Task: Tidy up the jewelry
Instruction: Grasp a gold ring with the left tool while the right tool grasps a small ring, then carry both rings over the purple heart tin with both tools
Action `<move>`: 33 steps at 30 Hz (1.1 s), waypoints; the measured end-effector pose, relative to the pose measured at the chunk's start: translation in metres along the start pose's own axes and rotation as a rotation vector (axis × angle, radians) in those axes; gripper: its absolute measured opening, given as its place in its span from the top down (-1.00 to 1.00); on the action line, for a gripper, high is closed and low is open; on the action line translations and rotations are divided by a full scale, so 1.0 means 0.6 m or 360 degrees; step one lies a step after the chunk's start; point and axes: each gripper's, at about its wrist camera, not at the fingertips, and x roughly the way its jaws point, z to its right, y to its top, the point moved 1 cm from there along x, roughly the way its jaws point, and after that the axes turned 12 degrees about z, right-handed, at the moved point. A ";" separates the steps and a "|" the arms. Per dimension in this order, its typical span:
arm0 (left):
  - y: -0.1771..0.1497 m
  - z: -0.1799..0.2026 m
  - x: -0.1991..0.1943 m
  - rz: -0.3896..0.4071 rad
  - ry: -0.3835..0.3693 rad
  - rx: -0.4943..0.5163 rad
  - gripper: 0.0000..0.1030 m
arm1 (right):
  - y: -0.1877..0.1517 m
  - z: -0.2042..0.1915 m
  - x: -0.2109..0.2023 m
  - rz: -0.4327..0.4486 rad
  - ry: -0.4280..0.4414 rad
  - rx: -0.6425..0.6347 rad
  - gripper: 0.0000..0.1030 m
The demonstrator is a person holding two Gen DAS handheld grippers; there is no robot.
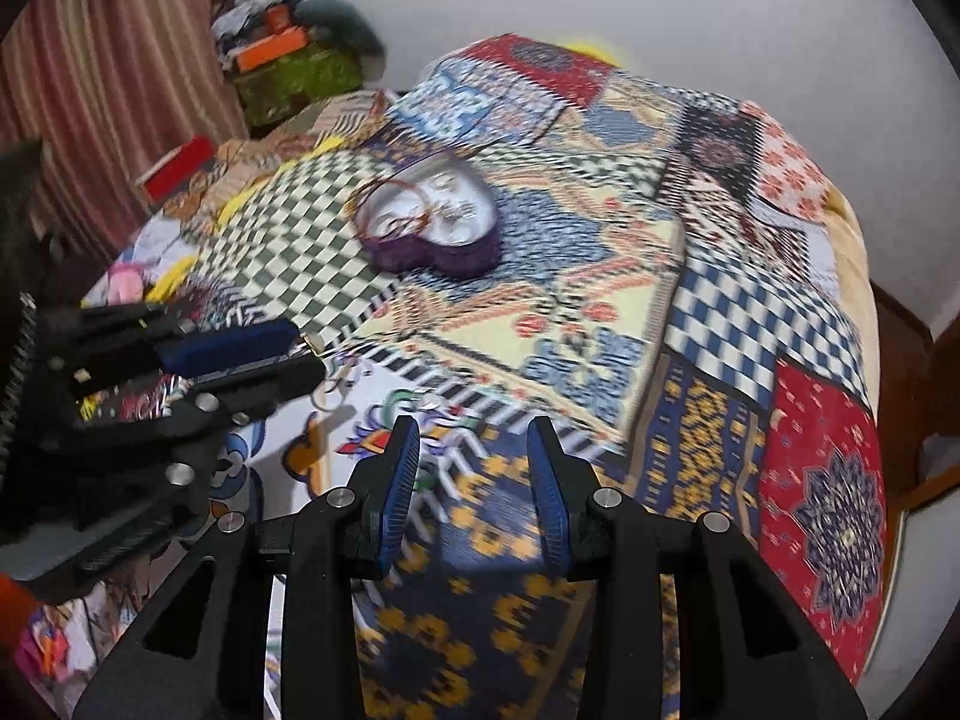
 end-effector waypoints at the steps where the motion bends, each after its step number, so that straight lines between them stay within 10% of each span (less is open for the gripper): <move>1: -0.001 -0.005 -0.004 0.0006 0.0002 -0.0010 0.67 | 0.000 -0.008 0.007 -0.0013 0.0004 -0.0026 0.34; 33: 0.018 -0.058 -0.062 0.0134 0.0103 -0.0136 0.67 | 0.032 0.010 0.005 0.0007 -0.0009 0.0064 0.84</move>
